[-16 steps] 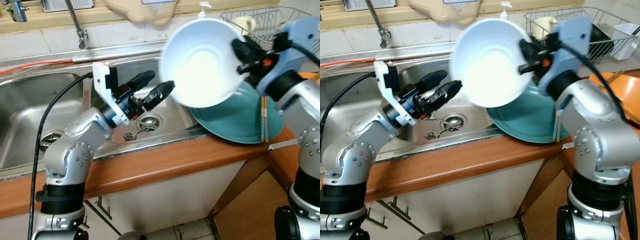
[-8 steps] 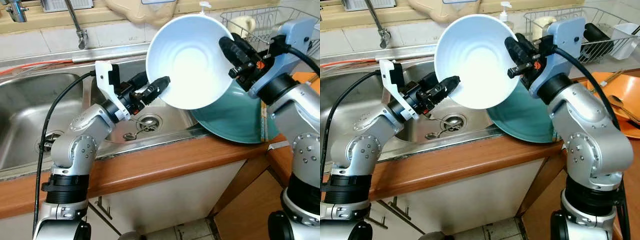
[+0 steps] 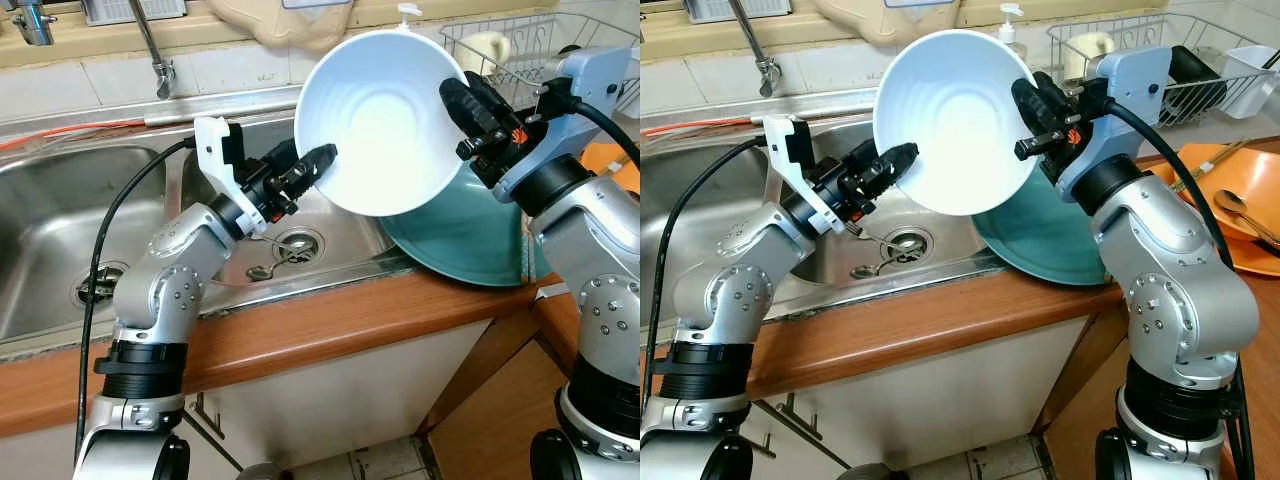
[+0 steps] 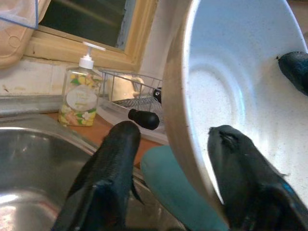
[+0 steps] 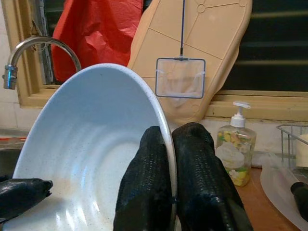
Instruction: Kitchen organization
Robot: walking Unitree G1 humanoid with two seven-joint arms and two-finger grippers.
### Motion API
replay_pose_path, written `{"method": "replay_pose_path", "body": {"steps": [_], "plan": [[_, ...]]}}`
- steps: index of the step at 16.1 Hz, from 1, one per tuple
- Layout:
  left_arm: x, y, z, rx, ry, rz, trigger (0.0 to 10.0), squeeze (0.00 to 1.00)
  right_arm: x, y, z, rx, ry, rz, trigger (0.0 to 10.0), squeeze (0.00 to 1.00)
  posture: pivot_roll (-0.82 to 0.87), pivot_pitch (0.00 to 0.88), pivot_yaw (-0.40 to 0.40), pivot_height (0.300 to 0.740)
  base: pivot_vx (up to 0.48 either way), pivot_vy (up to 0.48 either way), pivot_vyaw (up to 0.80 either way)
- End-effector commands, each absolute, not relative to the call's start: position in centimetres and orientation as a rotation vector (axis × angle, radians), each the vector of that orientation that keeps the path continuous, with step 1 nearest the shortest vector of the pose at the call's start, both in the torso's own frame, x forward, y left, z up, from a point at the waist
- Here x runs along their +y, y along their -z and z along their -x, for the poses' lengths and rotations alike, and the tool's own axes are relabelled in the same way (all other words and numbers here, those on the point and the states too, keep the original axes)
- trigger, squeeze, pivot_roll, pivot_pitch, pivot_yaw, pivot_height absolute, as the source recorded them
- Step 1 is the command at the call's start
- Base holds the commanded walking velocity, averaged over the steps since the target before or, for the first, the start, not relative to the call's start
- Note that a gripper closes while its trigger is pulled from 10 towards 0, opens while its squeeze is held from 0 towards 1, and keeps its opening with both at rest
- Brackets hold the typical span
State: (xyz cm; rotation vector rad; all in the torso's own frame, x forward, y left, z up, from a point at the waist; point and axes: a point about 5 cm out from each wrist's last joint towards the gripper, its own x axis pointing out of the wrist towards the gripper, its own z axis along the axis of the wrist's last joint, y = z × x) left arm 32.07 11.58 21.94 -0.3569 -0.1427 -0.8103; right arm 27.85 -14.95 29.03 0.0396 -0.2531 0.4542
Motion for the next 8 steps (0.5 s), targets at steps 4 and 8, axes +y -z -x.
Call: {"method": "replay_pose_path", "body": {"steps": [4,8], "plan": [[12.51,-21.60,-32.69,-0.128,0.722,0.356,0.0,0.00,-14.30,-30.19,-27.30,-0.324,-0.493,-0.033,0.0,0.00,-0.09,0.000,0.093,0.740,0.000,0.000,0.00],[12.43,-21.66,-32.70,-0.131,0.717,0.357,0.0,0.00,-14.06,-30.14,-27.42,-0.322,-0.508,-0.020,0.0,0.00,-0.08,0.000,0.090,0.740,0.000,0.000,0.00]]}}
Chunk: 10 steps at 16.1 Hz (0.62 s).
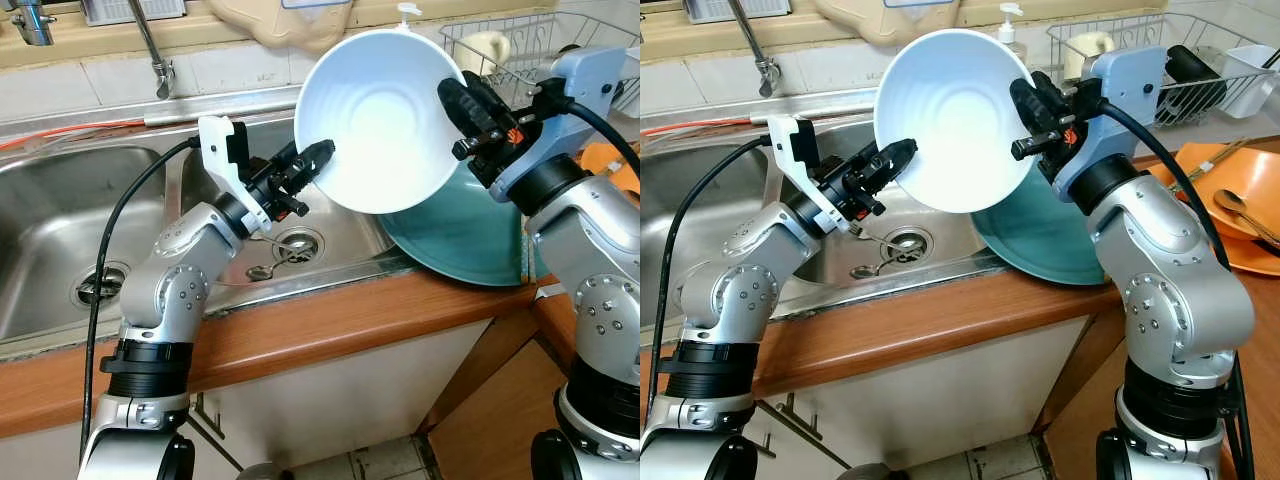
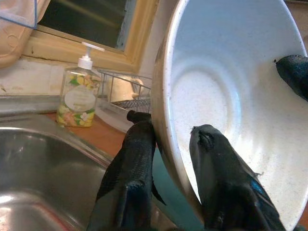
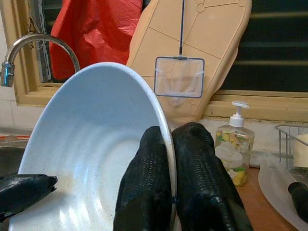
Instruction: Kitchen organization
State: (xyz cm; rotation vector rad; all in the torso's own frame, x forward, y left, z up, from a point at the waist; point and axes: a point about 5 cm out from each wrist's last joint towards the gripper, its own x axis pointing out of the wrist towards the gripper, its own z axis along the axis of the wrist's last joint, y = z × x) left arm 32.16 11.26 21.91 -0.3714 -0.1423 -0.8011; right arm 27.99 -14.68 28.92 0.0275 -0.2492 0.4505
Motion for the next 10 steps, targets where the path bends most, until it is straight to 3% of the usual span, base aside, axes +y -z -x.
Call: {"method": "replay_pose_path", "body": {"steps": [1,2,3,10], "plan": [[12.5,-21.7,-32.7,-0.134,0.703,0.357,0.0,0.00,-14.0,-30.1,-27.5,-0.319,-0.509,-0.016,1.7,0.00,-0.08,0.000,0.090,0.740,0.000,0.000,0.00],[12.6,-21.7,-32.7,-0.133,0.692,0.354,0.0,0.00,-14.0,-30.1,-27.5,-0.317,-0.509,-0.013,2.5,0.00,-0.08,0.000,0.090,0.740,0.000,0.000,0.00],[12.7,-21.6,-32.7,-0.129,0.672,0.340,0.0,0.00,-13.9,-29.9,-27.6,-0.311,-0.500,0.000,10.0,0.00,-0.08,0.000,0.081,0.740,0.000,0.000,0.00],[12.5,-22.7,-32.9,-0.185,0.593,0.293,0.0,0.00,-13.3,-28.7,-27.7,-0.271,-0.472,0.059,10.0,0.00,-0.07,0.000,0.088,0.740,0.000,0.000,0.00]]}}
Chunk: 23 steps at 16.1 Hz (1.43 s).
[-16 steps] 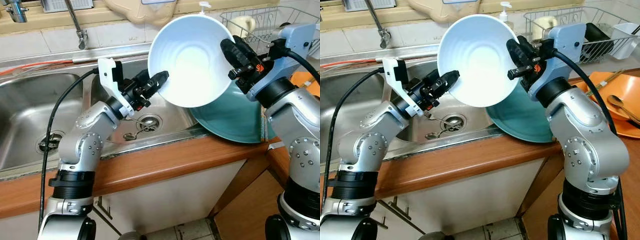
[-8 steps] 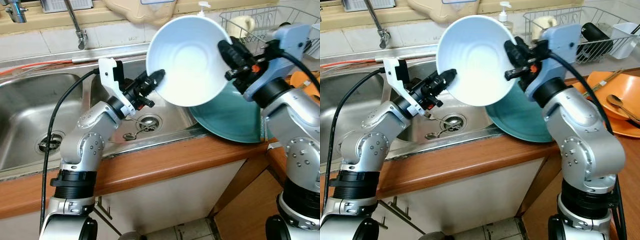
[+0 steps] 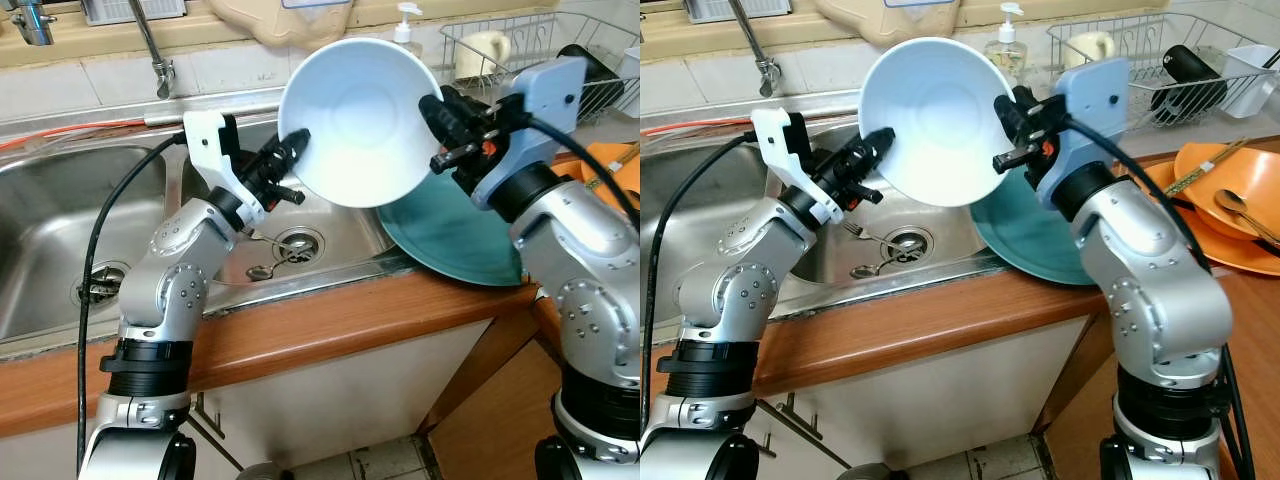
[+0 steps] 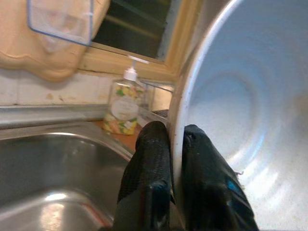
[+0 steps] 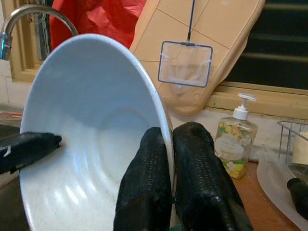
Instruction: Kitchen organization
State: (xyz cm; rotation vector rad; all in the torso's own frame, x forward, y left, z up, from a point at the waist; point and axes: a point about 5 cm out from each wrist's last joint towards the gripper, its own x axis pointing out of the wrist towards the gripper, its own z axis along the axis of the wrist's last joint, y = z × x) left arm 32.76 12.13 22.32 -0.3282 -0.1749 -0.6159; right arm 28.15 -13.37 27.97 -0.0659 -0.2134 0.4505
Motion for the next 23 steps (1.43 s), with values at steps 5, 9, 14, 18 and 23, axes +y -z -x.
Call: {"method": "replay_pose_path", "body": {"steps": [5,9,14,18,23], "plan": [[13.6,-23.3,-33.3,-0.221,0.505,0.297,0.0,0.00,-13.0,-28.4,-27.8,-0.253,-0.486,0.064,10.0,1.00,-0.06,0.000,0.088,0.740,0.000,0.000,0.00],[15.6,-23.0,-34.4,-0.212,0.326,0.218,0.0,0.00,-12.1,-27.4,-27.2,-0.190,-0.592,0.158,10.0,0.00,-0.06,0.000,0.079,0.740,0.000,0.000,0.00],[16.2,-19.6,-36.4,-0.001,0.252,-0.062,0.0,0.00,-12.0,-24.8,-26.4,-0.040,-0.701,0.313,10.0,0.00,-0.08,0.000,0.091,0.740,0.000,0.000,0.00],[14.7,-16.0,-37.4,0.176,0.308,-0.174,2.6,0.00,-11.8,-23.0,-25.3,0.056,-0.792,0.380,10.0,0.00,-0.08,0.000,0.094,0.740,0.000,0.000,0.00],[14.0,-12.8,-37.3,0.361,0.366,-0.237,10.0,0.00,-12.2,-22.2,-25.3,0.115,-0.773,0.414,10.0,0.00,-0.09,0.000,0.097,0.740,0.000,0.000,0.00]]}}
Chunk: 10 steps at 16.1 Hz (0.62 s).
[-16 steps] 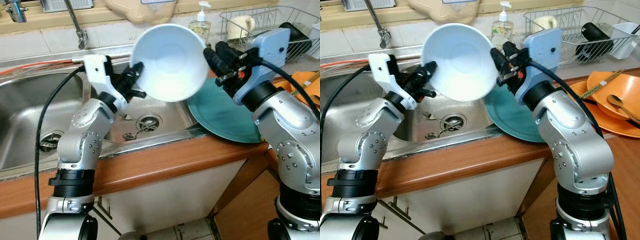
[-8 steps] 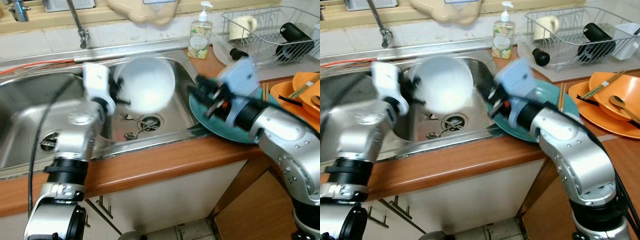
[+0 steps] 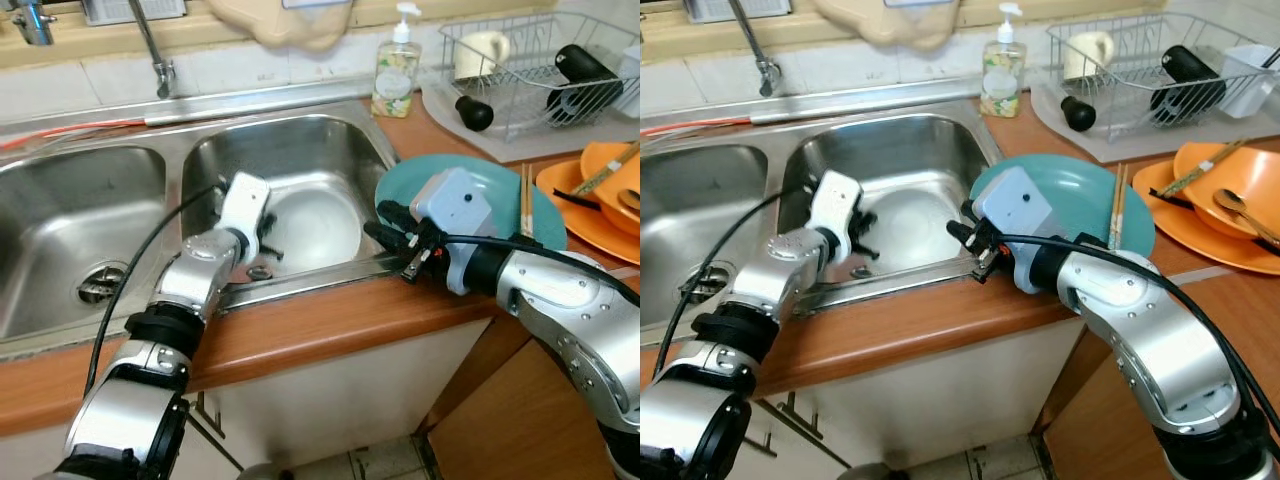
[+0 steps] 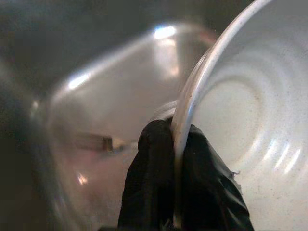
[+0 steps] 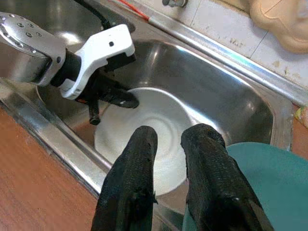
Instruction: Kitchen organization
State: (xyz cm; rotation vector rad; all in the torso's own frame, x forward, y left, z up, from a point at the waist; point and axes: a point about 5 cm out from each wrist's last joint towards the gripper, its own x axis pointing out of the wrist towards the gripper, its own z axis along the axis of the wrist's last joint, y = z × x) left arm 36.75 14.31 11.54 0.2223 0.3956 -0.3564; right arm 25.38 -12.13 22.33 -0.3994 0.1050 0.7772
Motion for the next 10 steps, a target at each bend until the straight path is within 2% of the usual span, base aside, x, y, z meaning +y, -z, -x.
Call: {"method": "replay_pose_path", "body": {"steps": [1,4,5,10], "plan": [[13.92,-12.61,-37.26,0.374,0.378,-0.243,10.0,0.00,-12.21,-22.13,-25.29,0.122,-0.769,0.414,10.0,0.00,-0.09,0.000,0.097,0.740,0.000,0.000,0.00],[13.61,-11.94,-37.02,0.406,0.420,-0.249,10.0,0.02,-12.34,-21.97,-25.41,0.138,-0.754,0.419,10.0,0.00,-0.09,0.000,0.092,0.740,0.000,0.000,0.00],[13.57,-11.88,-37.00,0.409,0.425,-0.253,10.0,1.00,-12.36,-21.96,-25.45,0.140,-0.752,0.420,10.0,0.00,-0.09,0.000,0.091,0.740,0.000,0.000,0.00],[13.43,-11.70,-36.85,0.412,0.457,-0.267,10.0,1.00,-12.30,-21.89,-25.54,0.152,-0.742,0.418,10.0,0.00,-0.09,0.000,0.092,0.740,0.000,0.000,0.00]]}}
